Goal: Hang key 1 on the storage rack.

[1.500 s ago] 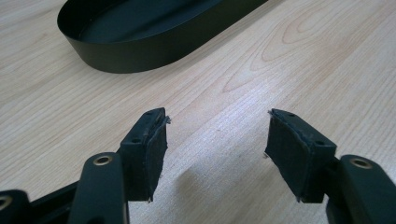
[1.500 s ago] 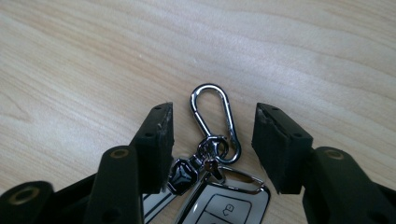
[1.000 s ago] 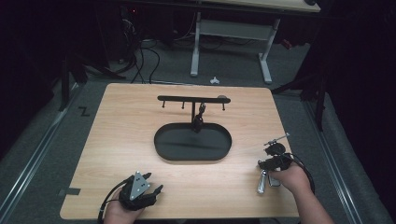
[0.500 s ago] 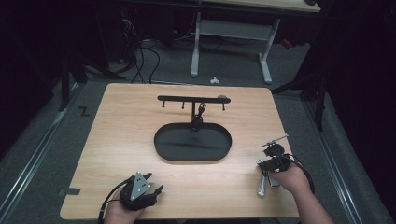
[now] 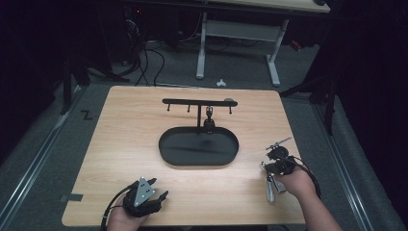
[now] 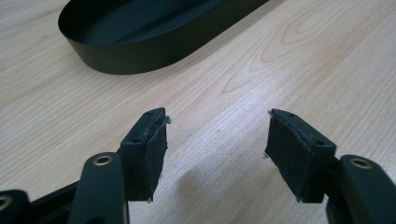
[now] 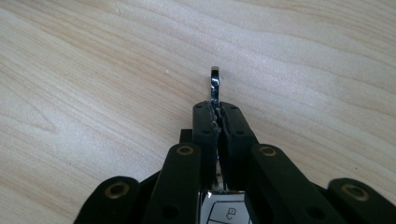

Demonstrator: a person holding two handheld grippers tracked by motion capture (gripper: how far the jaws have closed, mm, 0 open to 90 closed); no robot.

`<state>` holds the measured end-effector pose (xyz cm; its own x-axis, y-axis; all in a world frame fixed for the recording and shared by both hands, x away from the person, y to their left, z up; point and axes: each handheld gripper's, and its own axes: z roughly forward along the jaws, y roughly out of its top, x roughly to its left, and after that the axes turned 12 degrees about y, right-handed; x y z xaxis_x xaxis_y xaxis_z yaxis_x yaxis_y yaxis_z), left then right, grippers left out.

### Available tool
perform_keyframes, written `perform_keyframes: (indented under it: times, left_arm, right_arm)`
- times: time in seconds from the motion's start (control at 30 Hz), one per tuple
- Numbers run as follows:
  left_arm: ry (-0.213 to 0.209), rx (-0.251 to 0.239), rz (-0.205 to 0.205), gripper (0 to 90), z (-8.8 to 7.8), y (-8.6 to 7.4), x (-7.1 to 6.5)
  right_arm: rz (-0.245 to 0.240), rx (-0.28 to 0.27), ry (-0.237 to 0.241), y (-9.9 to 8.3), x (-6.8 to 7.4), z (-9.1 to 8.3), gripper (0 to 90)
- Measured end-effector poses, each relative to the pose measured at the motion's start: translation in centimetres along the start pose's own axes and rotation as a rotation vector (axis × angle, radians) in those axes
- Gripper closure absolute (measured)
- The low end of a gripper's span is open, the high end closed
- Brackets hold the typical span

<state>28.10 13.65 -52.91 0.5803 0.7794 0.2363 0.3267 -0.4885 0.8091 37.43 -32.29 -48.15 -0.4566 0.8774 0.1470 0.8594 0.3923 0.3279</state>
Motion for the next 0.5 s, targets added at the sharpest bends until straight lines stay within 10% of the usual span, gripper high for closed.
perform_keyframes:
  times: [0.5]
  left_arm:
    - [-0.002, 0.003, 0.002, 38.5, 0.0, 0.0, 0.0]
  right_arm:
    - [0.017, 0.023, -0.027, 0.0, -0.1, 1.1, 83.2]
